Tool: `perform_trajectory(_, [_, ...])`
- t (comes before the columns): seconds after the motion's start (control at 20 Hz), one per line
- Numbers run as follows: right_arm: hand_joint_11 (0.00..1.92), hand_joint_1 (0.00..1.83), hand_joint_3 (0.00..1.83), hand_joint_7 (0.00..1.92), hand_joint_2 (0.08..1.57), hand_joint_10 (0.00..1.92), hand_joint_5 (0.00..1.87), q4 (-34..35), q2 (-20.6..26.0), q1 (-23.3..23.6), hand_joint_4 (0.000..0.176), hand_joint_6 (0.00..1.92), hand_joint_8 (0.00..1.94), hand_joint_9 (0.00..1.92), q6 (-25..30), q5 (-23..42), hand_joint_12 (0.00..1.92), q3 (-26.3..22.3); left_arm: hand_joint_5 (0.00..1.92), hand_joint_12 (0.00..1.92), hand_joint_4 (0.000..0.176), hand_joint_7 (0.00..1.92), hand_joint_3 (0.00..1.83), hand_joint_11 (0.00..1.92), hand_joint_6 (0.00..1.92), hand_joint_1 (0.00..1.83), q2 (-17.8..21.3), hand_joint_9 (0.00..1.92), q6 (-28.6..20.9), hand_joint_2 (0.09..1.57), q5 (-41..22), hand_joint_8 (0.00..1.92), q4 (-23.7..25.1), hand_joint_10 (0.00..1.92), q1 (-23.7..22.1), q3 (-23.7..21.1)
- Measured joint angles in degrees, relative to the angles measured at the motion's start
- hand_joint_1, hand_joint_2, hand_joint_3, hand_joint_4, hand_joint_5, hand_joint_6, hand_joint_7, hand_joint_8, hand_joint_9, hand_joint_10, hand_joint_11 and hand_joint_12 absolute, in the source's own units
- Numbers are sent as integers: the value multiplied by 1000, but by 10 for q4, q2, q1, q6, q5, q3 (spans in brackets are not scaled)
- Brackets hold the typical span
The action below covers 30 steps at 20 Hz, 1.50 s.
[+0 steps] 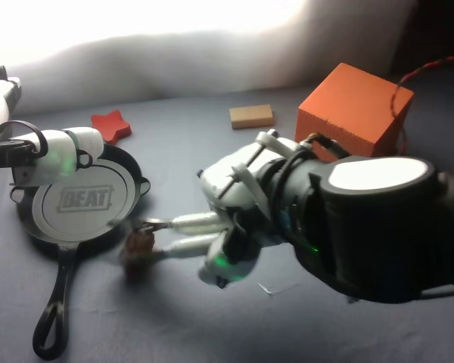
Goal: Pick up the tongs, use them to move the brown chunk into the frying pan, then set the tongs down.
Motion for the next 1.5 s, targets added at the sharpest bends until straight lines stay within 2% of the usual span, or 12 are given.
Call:
perform_trajectory(0.4, [1772, 892, 3, 1603, 1462, 1921, 1433, 25, 45, -2, 176, 1921, 1941, 1716, -26, -6, 1921, -54, 82, 301, 0, 114, 0, 0, 3, 0, 0, 102, 0, 1158, -10, 1, 0, 1, 2, -2])
perform_trajectory(0.6, [1756, 930, 0, 1583, 1449, 1921, 1400, 35, 49, 37, 176, 1921, 1941, 1700, -31, -12, 1921, -51, 59, 269, 0, 103, 0, 0, 0, 0, 0, 90, 0, 1156, -11, 0, 0, 0, 2, -6])
perform_trajectory(0.7, [1747, 920, 0, 1572, 1453, 1921, 1388, 27, 40, 59, 176, 1921, 1941, 1689, -20, 1, 1921, -26, 70, 276, 0, 114, 0, 0, 1, 0, 0, 97, 0, 1158, -11, 1, 0, 1, 2, -6])
perform_trajectory(0.85, [1731, 1002, 0, 1582, 1410, 1921, 1390, 28, 15, 76, 176, 1921, 1941, 1691, -7, 29, 1921, 34, 73, 246, 0, 101, 4, 0, 2, 0, 0, 81, 0, 1168, -15, 0, 0, 0, 2, -7])
perform_trajectory(1.0, [1732, 920, 0, 1569, 1435, 1921, 1383, 26, -16, 77, 176, 1921, 1941, 1677, 9, 62, 1921, 97, 72, 267, 0, 104, 0, 0, 1, 0, 0, 91, 0, 1159, -16, 1, -4, 3, 4, -9])
perform_trajectory(1.1, [1736, 962, 0, 1576, 1417, 1921, 1392, 25, -42, 77, 176, 1921, 1941, 1684, 18, 89, 1921, 140, 74, 255, 0, 106, 0, 0, 1, 0, 0, 94, 0, 1160, -17, 2, -6, 3, 4, -9])
perform_trajectory(1.3, [1743, 943, 0, 1580, 1425, 1921, 1384, 22, -76, 56, 176, 1921, 1941, 1688, 23, 136, 1921, 190, 72, 261, 0, 112, 2, 0, 1, 0, -1, 94, 0, 1165, -22, 4, -12, 3, 9, -10])
perform_trajectory(1.5, [1743, 937, 0, 1578, 1427, 1921, 1381, 21, -91, 44, 176, 1921, 1941, 1689, 34, 160, 1921, 223, 83, 264, 0, 116, 4, 0, 5, 0, -5, 100, -4, 1171, -29, 5, -14, 5, 9, -10])
